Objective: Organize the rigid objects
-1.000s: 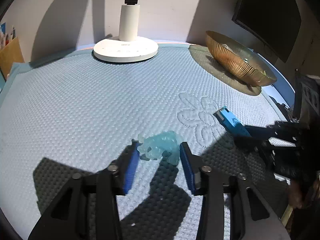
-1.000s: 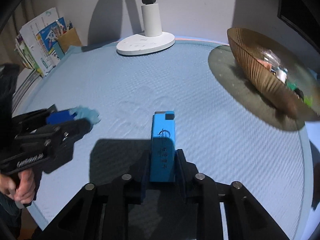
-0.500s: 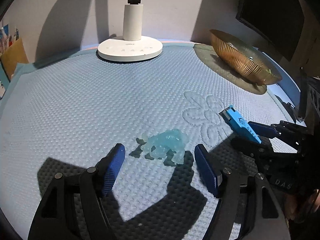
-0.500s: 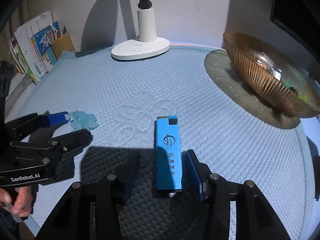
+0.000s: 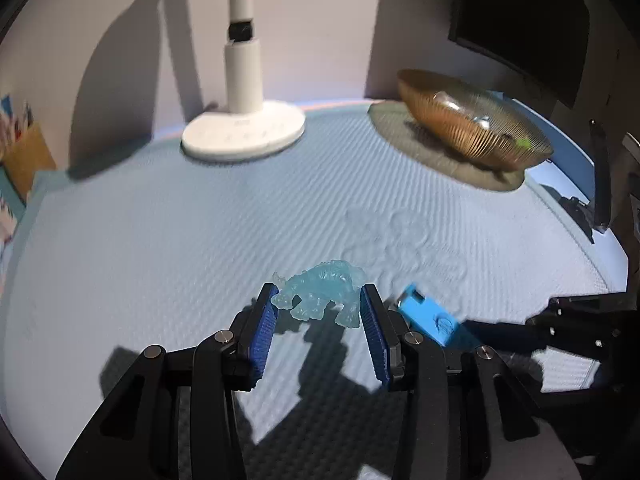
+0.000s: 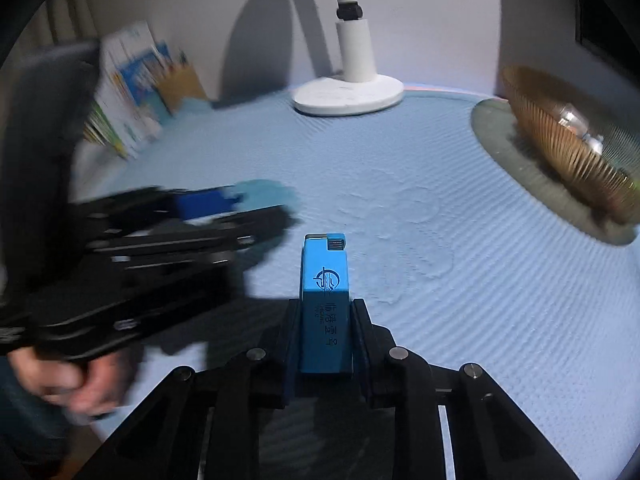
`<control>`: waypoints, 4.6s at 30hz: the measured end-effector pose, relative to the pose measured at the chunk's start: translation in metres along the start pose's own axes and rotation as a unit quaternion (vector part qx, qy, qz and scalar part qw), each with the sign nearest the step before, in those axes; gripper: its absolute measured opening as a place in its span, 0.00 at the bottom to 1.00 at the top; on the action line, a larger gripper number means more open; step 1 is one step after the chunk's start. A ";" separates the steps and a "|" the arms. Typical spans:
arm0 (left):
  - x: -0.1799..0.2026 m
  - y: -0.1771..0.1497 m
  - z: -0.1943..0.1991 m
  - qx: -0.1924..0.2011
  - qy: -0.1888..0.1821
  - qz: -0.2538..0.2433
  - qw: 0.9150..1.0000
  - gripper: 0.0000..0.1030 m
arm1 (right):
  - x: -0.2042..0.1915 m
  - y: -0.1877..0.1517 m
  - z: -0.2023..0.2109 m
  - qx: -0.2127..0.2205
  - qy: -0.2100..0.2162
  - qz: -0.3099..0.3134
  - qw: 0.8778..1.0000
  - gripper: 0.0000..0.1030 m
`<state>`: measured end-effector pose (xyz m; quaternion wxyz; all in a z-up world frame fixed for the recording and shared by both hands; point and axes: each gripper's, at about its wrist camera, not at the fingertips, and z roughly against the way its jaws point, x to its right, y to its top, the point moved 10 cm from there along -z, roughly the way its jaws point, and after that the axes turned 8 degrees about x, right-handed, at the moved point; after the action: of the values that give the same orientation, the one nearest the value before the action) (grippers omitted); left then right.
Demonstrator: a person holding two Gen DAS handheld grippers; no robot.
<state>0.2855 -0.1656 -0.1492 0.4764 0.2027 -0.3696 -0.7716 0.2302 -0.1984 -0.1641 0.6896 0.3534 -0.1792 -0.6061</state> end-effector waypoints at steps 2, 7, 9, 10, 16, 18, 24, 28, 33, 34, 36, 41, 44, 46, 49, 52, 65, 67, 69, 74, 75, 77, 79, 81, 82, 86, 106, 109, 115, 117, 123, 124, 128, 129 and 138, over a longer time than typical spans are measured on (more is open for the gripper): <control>0.009 0.020 0.004 0.012 -0.009 -0.010 1.000 0.38 | 0.011 0.018 0.020 0.024 -0.003 -0.015 1.000 0.23; 0.036 0.091 0.006 0.057 -0.029 -0.035 0.997 0.38 | 0.094 0.086 0.099 0.112 -0.119 -0.038 0.986 0.23; 0.051 0.122 0.005 0.078 -0.037 -0.042 0.995 0.38 | 0.136 0.108 0.130 0.135 -0.198 -0.045 0.970 0.23; 0.062 0.143 0.005 0.092 -0.044 -0.047 0.994 0.38 | 0.155 0.116 0.142 0.141 -0.226 -0.051 0.963 0.23; 0.111 0.217 -0.026 0.111 -0.094 -0.031 0.989 0.38 | 0.246 0.154 0.170 0.140 -0.300 -0.108 0.938 0.23; 0.126 0.222 -0.048 0.092 -0.113 -0.026 0.989 0.38 | 0.259 0.155 0.157 0.118 -0.310 -0.108 0.937 0.23; 0.163 0.198 -0.103 0.036 -0.140 -0.034 0.989 0.38 | 0.289 0.127 0.095 0.028 -0.315 -0.124 0.941 0.23; 0.176 0.189 -0.119 0.017 -0.148 -0.036 0.988 0.38 | 0.300 0.114 0.086 0.006 -0.331 -0.122 0.936 0.23; 0.173 0.201 -0.109 0.030 -0.160 0.004 0.987 0.85 | 0.303 0.126 0.099 0.040 -0.322 -0.141 0.935 0.29; 0.164 0.205 -0.098 0.051 -0.157 0.012 0.986 0.85 | 0.300 0.128 0.108 0.051 -0.328 -0.138 0.933 0.30; 0.152 0.206 -0.087 0.055 -0.155 0.018 0.986 0.85 | 0.291 0.132 0.121 0.071 -0.328 -0.131 0.933 0.34; 0.097 0.192 -0.050 0.060 -0.127 0.059 0.988 0.85 | 0.267 0.128 0.134 0.086 -0.302 -0.148 0.938 0.54; 0.060 0.179 -0.023 0.061 -0.110 0.083 0.989 0.85 | 0.244 0.128 0.134 0.095 -0.274 -0.154 0.945 0.54; 0.037 0.174 -0.003 0.071 -0.094 0.094 0.989 0.85 | 0.223 0.131 0.132 0.099 -0.258 -0.147 0.950 0.54; 0.003 0.166 0.028 0.088 -0.067 0.109 0.988 0.85 | 0.187 0.138 0.125 0.106 -0.231 -0.129 0.959 0.55; -0.028 0.150 0.053 0.096 -0.044 0.142 0.984 0.86 | 0.141 0.141 0.107 0.109 -0.201 -0.107 0.968 0.57; -0.108 0.006 0.049 0.015 0.093 0.145 0.985 0.86 | 0.029 0.054 -0.024 0.054 -0.136 -0.038 0.988 0.57; -0.109 0.000 0.046 0.013 0.089 0.148 0.985 0.86 | 0.029 0.045 -0.032 0.053 -0.130 -0.045 0.989 0.57; -0.106 -0.009 0.041 0.007 0.084 0.152 0.985 0.86 | 0.028 0.035 -0.038 0.055 -0.119 -0.056 0.990 0.57; -0.101 -0.011 0.040 0.023 0.077 0.143 0.986 0.86 | 0.016 0.034 -0.031 0.077 -0.125 -0.026 0.989 0.62; -0.104 -0.009 0.044 0.035 0.081 0.147 0.985 0.86 | 0.012 0.035 -0.031 0.080 -0.126 -0.018 0.989 0.65; -0.109 -0.008 0.048 0.047 0.090 0.157 0.982 0.86 | 0.008 0.036 -0.031 0.083 -0.138 -0.001 0.987 0.75; -0.110 -0.009 0.046 0.043 0.083 0.163 0.982 0.86 | 0.005 0.037 -0.031 0.087 -0.145 0.010 0.986 0.75; -0.111 -0.012 0.043 0.034 0.087 0.166 0.982 0.86 | 0.003 0.037 -0.032 0.086 -0.147 0.015 0.985 0.75; -0.110 -0.012 0.043 0.033 0.086 0.166 0.982 0.86 | 0.003 0.037 -0.032 0.086 -0.147 0.015 0.985 0.75; -0.109 -0.012 0.044 0.036 0.093 0.158 0.982 0.86 | 0.006 0.037 -0.031 0.087 -0.148 0.010 0.985 0.75; -0.115 -0.018 0.042 0.024 0.104 0.163 0.981 0.86 | 0.007 0.035 -0.031 0.082 -0.144 0.009 0.986 0.87; -0.116 -0.018 0.042 0.023 0.104 0.159 0.981 0.87 | 0.006 0.035 -0.031 0.083 -0.143 0.008 0.986 0.87; -0.120 -0.019 0.039 0.018 0.098 0.163 0.982 0.87 | 0.005 0.035 -0.031 0.084 -0.143 0.006 0.986 0.88; -0.121 -0.019 0.039 0.017 0.097 0.163 0.982 0.87 | 0.005 0.035 -0.031 0.084 -0.143 0.006 0.986 0.88; -0.122 -0.019 0.037 0.015 0.096 0.160 0.982 0.87 | 0.001 0.035 -0.031 0.085 -0.143 0.003 0.986 0.88; -0.123 -0.019 0.037 0.014 0.095 0.160 0.982 0.87 | 0.000 0.035 -0.030 0.085 -0.145 0.002 0.986 0.88; -0.124 -0.019 0.036 0.012 0.094 0.161 0.982 0.87 | 0.000 0.035 -0.030 0.085 -0.142 0.004 0.986 0.88; -0.124 -0.019 0.036 0.012 0.094 0.161 0.982 0.87 | 0.000 0.035 -0.030 0.086 -0.141 0.003 0.986 0.88; -0.124 -0.020 0.035 0.010 0.092 0.163 0.982 0.87 | 0.001 0.035 -0.029 0.086 -0.141 -0.002 0.986 0.88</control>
<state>0.3080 -0.0368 -0.1470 0.6257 0.2146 -0.3599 -0.6579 0.2752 -0.1905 -0.1595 0.6229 0.3231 -0.3256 -0.6337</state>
